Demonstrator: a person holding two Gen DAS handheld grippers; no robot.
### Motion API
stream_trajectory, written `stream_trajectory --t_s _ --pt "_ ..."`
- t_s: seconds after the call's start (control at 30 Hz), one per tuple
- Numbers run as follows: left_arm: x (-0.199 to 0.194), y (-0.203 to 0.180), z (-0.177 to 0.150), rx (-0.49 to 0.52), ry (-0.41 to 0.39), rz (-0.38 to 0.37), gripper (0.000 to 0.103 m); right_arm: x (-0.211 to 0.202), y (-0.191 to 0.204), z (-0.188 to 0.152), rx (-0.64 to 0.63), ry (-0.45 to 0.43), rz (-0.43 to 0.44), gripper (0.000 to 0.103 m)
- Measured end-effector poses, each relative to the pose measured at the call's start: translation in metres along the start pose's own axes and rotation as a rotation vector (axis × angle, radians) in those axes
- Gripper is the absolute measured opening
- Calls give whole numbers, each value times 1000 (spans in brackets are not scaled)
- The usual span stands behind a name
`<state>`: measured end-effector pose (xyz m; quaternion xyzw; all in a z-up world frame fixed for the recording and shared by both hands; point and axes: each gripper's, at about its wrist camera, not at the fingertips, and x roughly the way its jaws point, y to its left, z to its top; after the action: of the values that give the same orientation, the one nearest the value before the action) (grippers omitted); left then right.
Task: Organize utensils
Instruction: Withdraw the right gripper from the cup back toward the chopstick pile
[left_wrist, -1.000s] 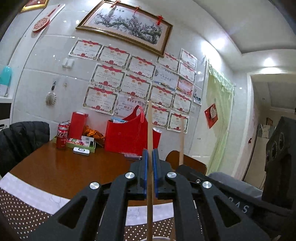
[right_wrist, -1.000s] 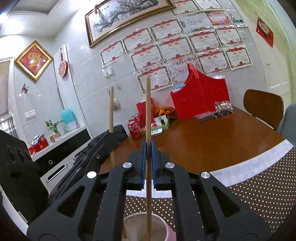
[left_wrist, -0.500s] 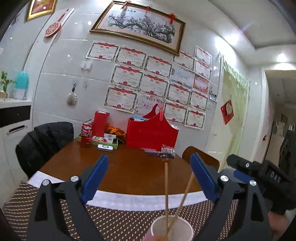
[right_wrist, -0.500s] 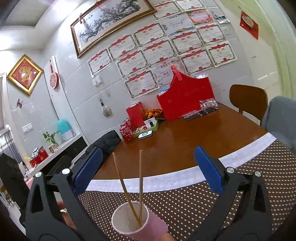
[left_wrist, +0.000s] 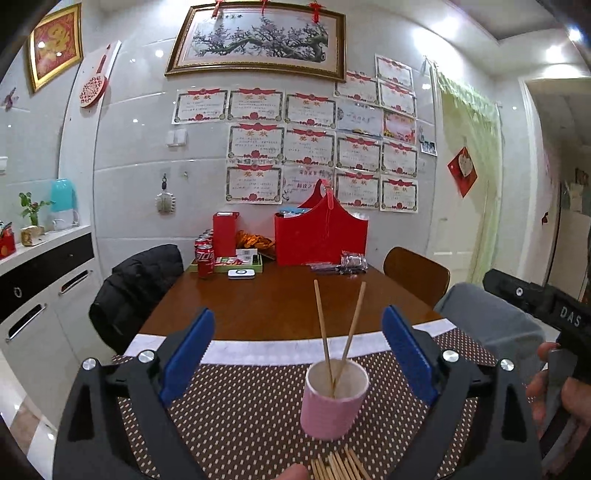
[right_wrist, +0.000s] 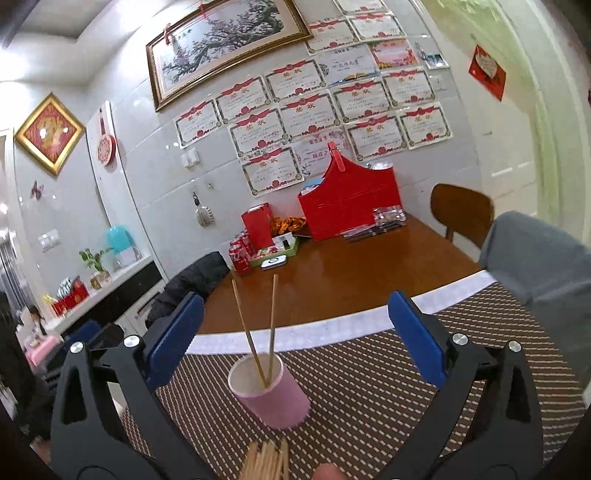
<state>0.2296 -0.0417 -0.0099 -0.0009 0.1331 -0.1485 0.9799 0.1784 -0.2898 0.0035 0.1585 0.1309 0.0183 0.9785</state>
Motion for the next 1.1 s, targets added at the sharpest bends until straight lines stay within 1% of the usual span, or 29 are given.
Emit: stream_trajectory --t_s 0.17,0.33,0.53,0.63,0.87,1.0,1.1 --pt "-25 -3 -3 10 31 18 90 -30 4 -8 -34 30 -28 98" --pt "-40 -3 -12 4 51 24 90 -47 4 -19 -59 74 -48 98" --pt "-42 -4 -28 -4 108 -10 90 -53 6 -31 -101 130 -82 98" --pt "-42 -4 -41 -19 134 -35 90 -50 8 -45 -126 182 -82 98" --pt "-27 -3 -85 -15 258 -37 90 -23 14 -91 -177 337 -67 98" --pt "-16 0 -108 -11 334 -31 90 -17 12 -104 -167 371 -62 98" --pt "-9 2 -126 11 396 -16 90 -14 10 -111 -167 391 -62 98"
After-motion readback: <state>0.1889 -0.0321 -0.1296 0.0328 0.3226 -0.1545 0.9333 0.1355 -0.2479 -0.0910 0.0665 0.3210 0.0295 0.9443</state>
